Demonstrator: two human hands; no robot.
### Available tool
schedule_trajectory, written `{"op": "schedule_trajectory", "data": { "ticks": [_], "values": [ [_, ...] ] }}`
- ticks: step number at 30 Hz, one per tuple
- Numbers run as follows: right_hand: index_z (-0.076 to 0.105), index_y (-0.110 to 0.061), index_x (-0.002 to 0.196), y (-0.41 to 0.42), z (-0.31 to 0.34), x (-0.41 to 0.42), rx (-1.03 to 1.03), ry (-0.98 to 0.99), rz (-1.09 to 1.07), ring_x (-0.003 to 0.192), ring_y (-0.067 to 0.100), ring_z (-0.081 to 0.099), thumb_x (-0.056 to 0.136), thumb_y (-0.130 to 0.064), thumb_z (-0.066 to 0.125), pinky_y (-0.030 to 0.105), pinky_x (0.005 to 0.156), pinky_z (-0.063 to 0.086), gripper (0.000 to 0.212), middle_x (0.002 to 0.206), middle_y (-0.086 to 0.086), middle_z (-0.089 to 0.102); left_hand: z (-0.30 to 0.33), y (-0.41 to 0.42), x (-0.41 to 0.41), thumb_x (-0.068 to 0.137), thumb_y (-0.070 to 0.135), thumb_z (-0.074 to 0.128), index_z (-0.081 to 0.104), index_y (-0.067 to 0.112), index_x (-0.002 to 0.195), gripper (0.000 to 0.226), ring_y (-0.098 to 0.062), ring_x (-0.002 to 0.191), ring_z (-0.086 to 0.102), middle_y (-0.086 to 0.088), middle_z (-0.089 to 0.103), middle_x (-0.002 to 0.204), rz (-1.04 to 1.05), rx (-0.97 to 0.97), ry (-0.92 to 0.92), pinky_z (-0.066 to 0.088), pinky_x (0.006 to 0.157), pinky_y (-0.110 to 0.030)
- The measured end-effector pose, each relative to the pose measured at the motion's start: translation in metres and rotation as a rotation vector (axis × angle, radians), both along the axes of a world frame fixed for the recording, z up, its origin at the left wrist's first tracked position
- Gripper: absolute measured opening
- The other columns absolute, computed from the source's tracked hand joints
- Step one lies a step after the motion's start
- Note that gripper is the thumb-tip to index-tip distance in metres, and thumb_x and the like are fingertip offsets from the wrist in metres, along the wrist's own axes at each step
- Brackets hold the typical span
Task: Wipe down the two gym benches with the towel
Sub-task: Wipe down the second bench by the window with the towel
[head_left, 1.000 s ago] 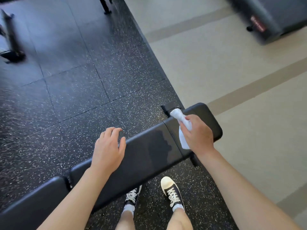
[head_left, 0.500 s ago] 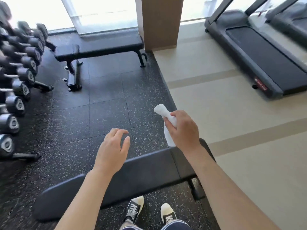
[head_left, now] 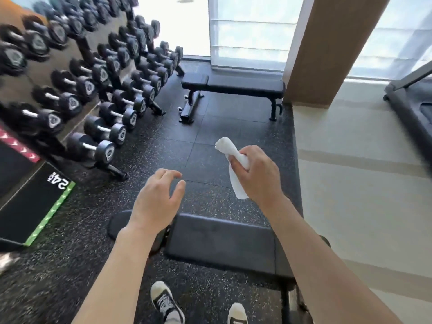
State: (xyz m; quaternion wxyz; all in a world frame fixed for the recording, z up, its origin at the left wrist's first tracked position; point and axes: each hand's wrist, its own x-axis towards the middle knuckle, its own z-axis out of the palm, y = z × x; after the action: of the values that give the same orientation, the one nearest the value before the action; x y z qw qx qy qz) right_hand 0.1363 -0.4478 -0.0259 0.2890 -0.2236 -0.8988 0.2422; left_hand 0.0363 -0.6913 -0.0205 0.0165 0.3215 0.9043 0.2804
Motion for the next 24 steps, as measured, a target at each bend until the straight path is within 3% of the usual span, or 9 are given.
{"op": "schedule_trajectory", "data": {
  "ticks": [14, 20, 24],
  "values": [
    [0.061, -0.024, 0.099, -0.257, 0.02, -0.13, -0.009, 0.011, 0.38, 0.07, 0.014, 0.055, 0.098, -0.056, 0.053, 0.029, 0.065, 0.037, 0.033, 0.093, -0.014, 0.059, 0.029, -0.289, -0.033, 0.101, 0.038, 0.061, 0.062, 0.017, 0.136, 0.04, -0.025, 0.123, 0.056, -0.002, 0.062, 0.135, 0.451, -0.021, 0.13, 0.052, 0.099, -0.048],
    [0.061, -0.024, 0.097, -0.377, 0.023, -0.176, -0.005, -0.005, 0.459, 0.071, 0.015, 0.055, 0.098, -0.055, 0.055, 0.03, 0.067, 0.038, 0.032, 0.091, -0.016, 0.054, 0.032, -0.409, -0.06, 0.1, 0.039, 0.062, 0.062, 0.017, 0.137, 0.043, -0.025, 0.126, 0.054, -0.003, 0.061, 0.138, 0.531, -0.035, 0.166, 0.051, 0.104, -0.049],
    [0.061, -0.024, 0.096, -0.436, 0.021, -0.198, -0.011, -0.018, 0.476, 0.073, 0.016, 0.055, 0.098, -0.054, 0.056, 0.031, 0.068, 0.037, 0.031, 0.092, -0.016, 0.055, 0.034, -0.469, -0.083, 0.101, 0.039, 0.063, 0.056, 0.015, 0.146, 0.052, -0.028, 0.141, 0.046, -0.007, 0.055, 0.15, 0.553, -0.059, 0.18, 0.043, 0.116, -0.053]
  ]
}}
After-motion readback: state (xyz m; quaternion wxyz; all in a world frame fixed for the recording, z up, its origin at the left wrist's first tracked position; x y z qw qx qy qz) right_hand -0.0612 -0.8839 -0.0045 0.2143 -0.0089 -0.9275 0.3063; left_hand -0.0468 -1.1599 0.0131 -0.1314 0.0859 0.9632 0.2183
